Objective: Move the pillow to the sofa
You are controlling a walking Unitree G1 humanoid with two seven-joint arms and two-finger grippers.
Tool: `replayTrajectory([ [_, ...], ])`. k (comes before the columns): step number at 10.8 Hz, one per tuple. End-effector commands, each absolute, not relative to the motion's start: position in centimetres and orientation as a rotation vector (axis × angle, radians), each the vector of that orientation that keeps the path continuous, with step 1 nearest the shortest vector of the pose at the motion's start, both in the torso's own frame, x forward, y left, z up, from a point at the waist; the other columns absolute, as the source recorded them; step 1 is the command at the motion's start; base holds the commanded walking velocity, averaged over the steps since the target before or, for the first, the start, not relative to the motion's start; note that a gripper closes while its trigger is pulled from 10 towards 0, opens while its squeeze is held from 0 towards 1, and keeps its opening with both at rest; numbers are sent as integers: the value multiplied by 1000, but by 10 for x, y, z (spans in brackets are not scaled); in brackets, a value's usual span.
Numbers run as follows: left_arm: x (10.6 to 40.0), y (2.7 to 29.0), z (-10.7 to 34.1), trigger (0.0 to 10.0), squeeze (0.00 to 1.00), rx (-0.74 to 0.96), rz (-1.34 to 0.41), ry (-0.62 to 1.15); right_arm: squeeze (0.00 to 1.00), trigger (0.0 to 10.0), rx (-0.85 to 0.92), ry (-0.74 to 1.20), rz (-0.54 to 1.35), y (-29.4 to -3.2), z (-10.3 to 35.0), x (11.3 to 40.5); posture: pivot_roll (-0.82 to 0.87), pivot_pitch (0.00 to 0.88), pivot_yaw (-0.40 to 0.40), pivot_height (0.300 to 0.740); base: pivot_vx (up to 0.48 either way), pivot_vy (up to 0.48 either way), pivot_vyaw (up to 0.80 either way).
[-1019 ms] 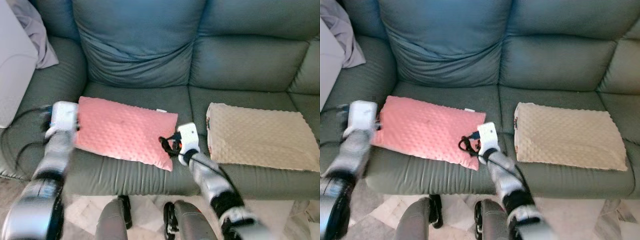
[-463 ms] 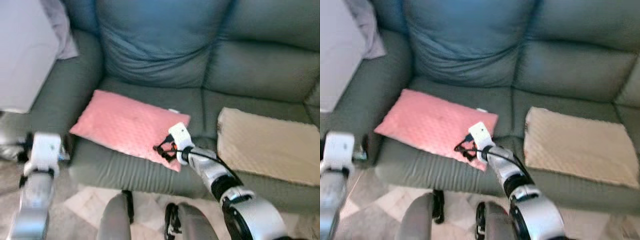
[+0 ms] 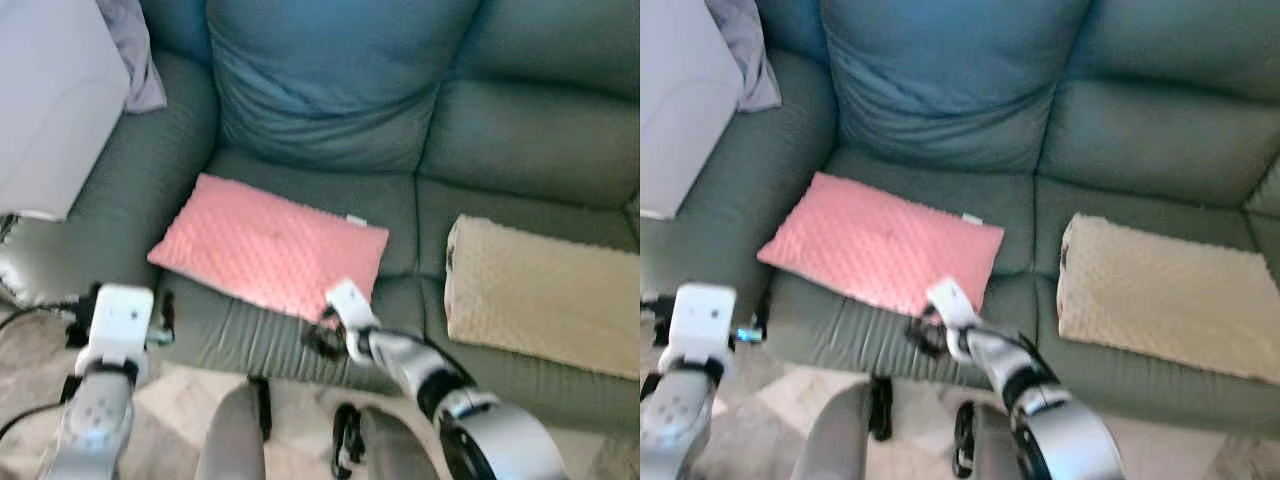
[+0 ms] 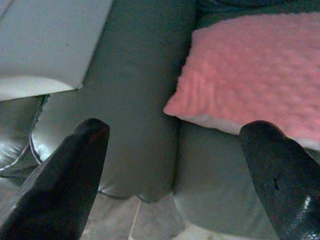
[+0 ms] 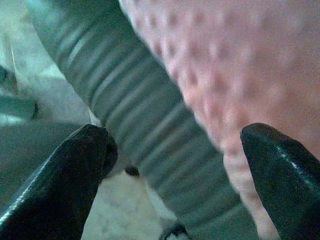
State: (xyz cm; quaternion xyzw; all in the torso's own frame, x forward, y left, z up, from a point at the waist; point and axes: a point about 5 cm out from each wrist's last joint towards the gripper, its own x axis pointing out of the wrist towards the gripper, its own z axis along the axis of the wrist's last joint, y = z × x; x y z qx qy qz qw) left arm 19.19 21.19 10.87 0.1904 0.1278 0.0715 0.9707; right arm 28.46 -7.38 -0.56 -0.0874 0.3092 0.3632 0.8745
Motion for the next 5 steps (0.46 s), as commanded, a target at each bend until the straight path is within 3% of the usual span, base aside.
replayTrajectory([
  [1, 186, 209, 110, 10000, 0, 388, 132, 281, 0, 10000, -180, 676, 767, -73, -14, 275, 246, 351, -21, 740, 0, 0, 0],
  [5, 166, 208, 120, 10000, 0, 401, 99, 336, 0, 10000, -139, 672, 738, -73, -22, 266, 277, 416, 1, 740, 0, 0, 0],
])
